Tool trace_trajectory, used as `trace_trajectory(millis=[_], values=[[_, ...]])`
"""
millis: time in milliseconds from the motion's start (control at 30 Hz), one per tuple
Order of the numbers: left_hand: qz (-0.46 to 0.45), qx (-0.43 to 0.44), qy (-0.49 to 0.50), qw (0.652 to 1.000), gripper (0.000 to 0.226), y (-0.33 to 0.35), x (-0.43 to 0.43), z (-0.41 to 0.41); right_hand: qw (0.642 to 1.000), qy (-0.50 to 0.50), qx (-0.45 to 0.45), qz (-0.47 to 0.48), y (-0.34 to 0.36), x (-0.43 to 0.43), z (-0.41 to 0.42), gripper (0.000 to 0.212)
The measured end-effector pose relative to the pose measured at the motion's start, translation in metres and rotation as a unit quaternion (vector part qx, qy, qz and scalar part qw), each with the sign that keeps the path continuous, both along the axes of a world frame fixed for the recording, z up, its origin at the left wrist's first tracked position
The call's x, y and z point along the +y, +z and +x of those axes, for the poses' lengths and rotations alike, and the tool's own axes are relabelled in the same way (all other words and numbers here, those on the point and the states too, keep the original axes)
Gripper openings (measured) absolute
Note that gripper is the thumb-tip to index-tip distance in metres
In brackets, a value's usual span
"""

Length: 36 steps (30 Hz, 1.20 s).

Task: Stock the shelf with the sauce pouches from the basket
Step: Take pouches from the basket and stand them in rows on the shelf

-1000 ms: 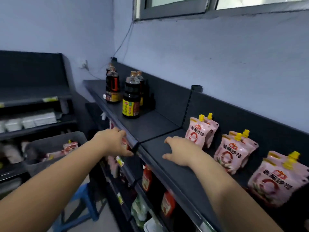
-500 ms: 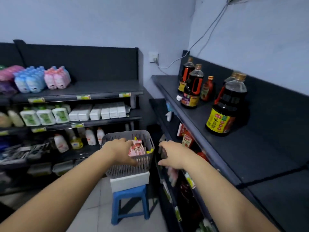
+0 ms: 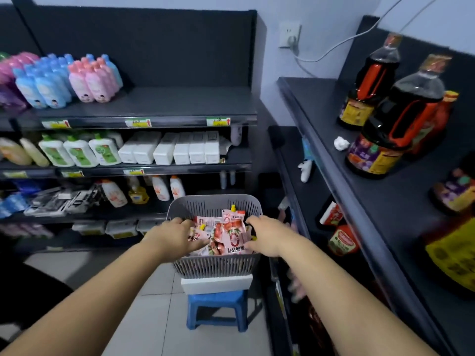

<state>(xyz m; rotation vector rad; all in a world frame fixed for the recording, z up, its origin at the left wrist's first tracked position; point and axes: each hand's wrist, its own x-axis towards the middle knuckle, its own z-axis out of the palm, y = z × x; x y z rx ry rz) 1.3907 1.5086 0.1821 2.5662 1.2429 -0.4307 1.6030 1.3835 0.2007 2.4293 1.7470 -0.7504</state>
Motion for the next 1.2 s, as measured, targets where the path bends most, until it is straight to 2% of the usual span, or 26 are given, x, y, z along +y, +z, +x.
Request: trace_trajectory(millis=[167, 300, 533, 633, 733, 800, 900, 1067, 1100, 1200], values=[[-0.035, 0.005, 0.023, 0.999, 0.078, -0.032, 0.044, 0.02, 0.999, -0.001, 0.019, -0.036, -0.035, 0.053, 0.032, 0.059], [-0.076, 0.033, 0.018, 0.996, 0.078, -0.069, 0.078, 0.033, 0.996, -0.003, 0.054, -0.075, -0.069, 0.086, 0.038, 0.068], [-0.131, 0.082, -0.039, 0.987, 0.071, -0.144, 0.152, 0.056, 0.988, -0.066, 0.07, -0.119, -0.128, 0.134, 0.046, 0.055], [-0.169, 0.081, -0.021, 0.982, 0.066, -0.176, 0.168, 0.059, 0.98, -0.091, 0.093, -0.148, -0.161, 0.154, 0.042, 0.056], [-0.215, 0.072, 0.027, 0.974, 0.074, -0.207, 0.171, 0.057, 0.97, -0.116, 0.119, -0.179, -0.191, 0.162, 0.037, 0.044], [-0.245, 0.077, 0.081, 0.963, 0.079, -0.229, 0.171, 0.058, 0.962, -0.146, 0.124, -0.193, -0.211, 0.163, 0.037, 0.051], [-0.278, 0.095, 0.121, 0.948, 0.073, -0.255, 0.17, 0.058, 0.947, -0.215, 0.098, -0.219, -0.237, 0.158, 0.041, 0.08], [-0.304, 0.095, 0.148, 0.936, 0.057, -0.286, 0.17, 0.055, 0.923, -0.302, 0.072, -0.227, -0.266, 0.158, 0.046, 0.072], [-0.3, 0.085, 0.16, 0.936, 0.061, -0.291, 0.17, 0.054, 0.92, -0.317, 0.073, -0.219, -0.271, 0.16, 0.044, 0.072], [-0.295, 0.027, 0.252, 0.921, 0.099, -0.3, 0.168, 0.056, 0.913, -0.36, 0.074, -0.179, -0.284, 0.164, 0.039, 0.059]])
